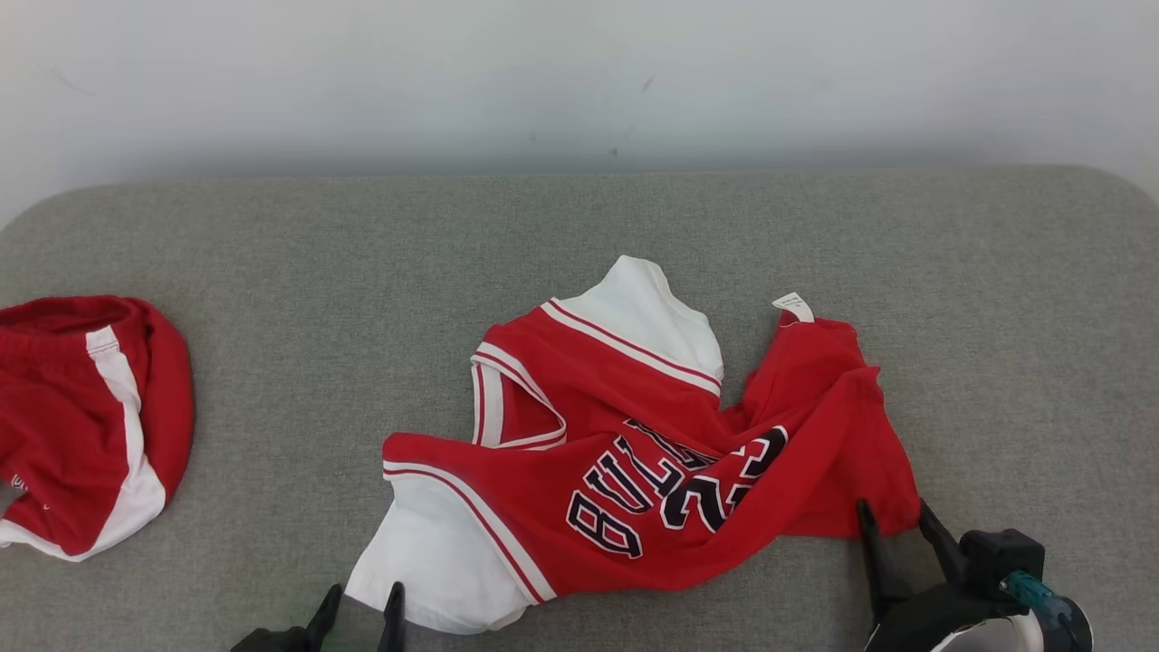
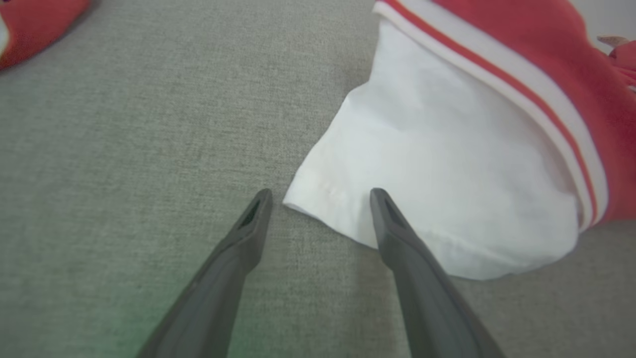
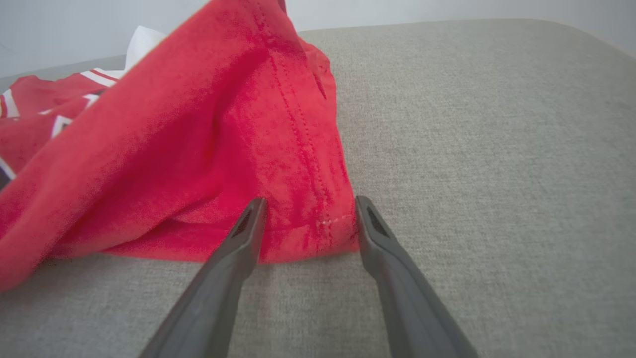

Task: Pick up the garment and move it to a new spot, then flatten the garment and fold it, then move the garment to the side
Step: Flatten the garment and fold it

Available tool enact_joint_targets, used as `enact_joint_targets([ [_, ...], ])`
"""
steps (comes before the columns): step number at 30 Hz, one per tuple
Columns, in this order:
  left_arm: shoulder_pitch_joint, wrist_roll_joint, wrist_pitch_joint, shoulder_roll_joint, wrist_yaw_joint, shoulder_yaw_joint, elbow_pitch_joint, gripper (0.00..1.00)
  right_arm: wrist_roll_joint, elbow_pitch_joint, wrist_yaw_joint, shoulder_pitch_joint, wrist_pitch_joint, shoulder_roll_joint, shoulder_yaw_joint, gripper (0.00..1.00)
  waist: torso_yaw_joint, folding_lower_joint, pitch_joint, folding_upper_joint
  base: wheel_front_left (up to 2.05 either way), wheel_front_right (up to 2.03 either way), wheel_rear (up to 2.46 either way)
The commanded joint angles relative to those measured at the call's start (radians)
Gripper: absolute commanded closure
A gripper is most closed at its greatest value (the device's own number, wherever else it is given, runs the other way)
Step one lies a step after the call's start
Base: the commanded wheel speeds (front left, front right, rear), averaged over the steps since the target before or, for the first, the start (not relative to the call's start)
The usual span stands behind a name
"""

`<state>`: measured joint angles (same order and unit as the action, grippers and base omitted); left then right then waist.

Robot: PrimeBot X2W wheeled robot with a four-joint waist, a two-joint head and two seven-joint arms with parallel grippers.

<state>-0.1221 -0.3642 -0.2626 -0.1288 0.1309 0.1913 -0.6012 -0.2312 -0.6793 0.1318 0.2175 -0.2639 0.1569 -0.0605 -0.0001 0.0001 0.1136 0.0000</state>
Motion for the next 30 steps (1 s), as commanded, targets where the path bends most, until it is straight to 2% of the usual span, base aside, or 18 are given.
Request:
enact_joint_targets([
  [1, -0.021, -0.03, -0.003, 0.0, -0.001, 0.025, -0.028, 0.0, -0.001, 0.006, -0.002, 0.013, -0.001, -0.001, -0.005, 1.0, 0.002, -0.0001, 0.004, 0.0, 0.0, 0.0, 0.0],
  [2, -0.03, -0.045, -0.002, -0.005, -0.001, 0.031, -0.041, 0.43, -0.003, 0.005, -0.002, 0.013, -0.001, 0.0, -0.006, 1.0, 0.003, -0.0001, 0.005, 0.0, 0.0, 0.0, 0.0],
  [3, -0.038, -0.06, -0.002, -0.006, -0.001, 0.035, -0.058, 0.95, -0.005, 0.002, -0.002, 0.012, -0.001, 0.001, -0.008, 1.0, 0.004, -0.0001, 0.006, 0.0, 0.0, 0.0, 0.0],
  [4, -0.044, -0.07, -0.001, -0.008, -0.001, 0.049, -0.073, 1.0, -0.006, 0.001, -0.002, 0.012, -0.001, 0.002, -0.009, 1.0, 0.005, -0.0001, 0.004, 0.0, 0.0, 0.0, 0.0],
  [7, -0.054, -0.104, 0.001, -0.01, -0.001, 0.088, -0.099, 1.0, -0.008, 0.007, -0.002, 0.0, -0.001, 0.002, -0.01, 1.0, 0.009, -0.0001, -0.004, 0.0, 0.0, 0.0, 0.0],
  [13, -0.017, -0.152, 0.0, -0.031, -0.001, 0.082, -0.067, 1.0, -0.034, 0.069, -0.002, -0.059, -0.001, 0.005, 0.016, 1.0, 0.013, -0.0001, -0.028, 0.0, 0.0, 0.0, 0.0],
  [24, 0.156, -0.085, -0.003, -0.019, -0.001, -0.038, 0.251, 1.0, -0.089, 0.301, -0.002, -0.228, -0.001, 0.022, 0.017, 1.0, 0.012, -0.0001, -0.061, 0.0, 0.0, 0.0, 0.0],
  [30, 0.098, -0.098, -0.003, -0.043, -0.001, -0.041, 0.346, 1.0, -0.12, 0.372, -0.002, -0.205, 0.003, 0.05, -0.026, 1.0, 0.009, -0.0001, -0.058, 0.0, 0.0, 0.0, 0.0],
])
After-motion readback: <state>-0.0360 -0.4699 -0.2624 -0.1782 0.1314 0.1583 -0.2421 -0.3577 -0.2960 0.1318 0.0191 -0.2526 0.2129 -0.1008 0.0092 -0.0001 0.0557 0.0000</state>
